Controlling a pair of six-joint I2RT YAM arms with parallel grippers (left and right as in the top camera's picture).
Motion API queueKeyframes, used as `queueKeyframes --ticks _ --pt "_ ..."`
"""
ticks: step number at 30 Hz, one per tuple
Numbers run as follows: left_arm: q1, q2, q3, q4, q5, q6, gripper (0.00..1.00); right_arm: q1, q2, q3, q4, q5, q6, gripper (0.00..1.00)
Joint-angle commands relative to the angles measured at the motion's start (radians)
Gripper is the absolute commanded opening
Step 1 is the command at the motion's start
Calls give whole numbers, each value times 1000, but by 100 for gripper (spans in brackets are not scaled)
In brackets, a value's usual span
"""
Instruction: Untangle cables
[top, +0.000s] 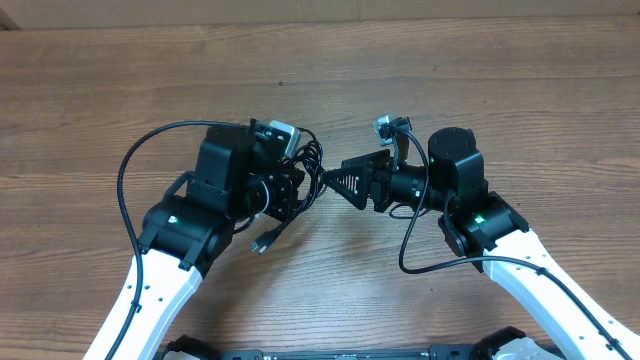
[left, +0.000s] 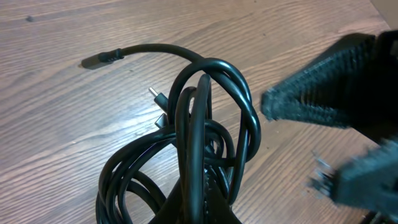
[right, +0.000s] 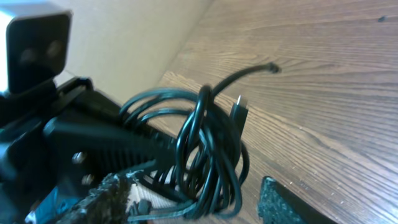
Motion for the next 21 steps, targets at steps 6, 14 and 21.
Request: queueKeyframes --ticks 6,14,21 --pt "-72 -7 23 24 23 -50 4 -2 -2 19 -12 53 4 57" --pt "-77 -7 23 34 29 -103 4 -2 -2 19 -54 76 3 51" --pt "-77 -7 23 34 118 -123 4 -2 -2 19 -53 99 0 17"
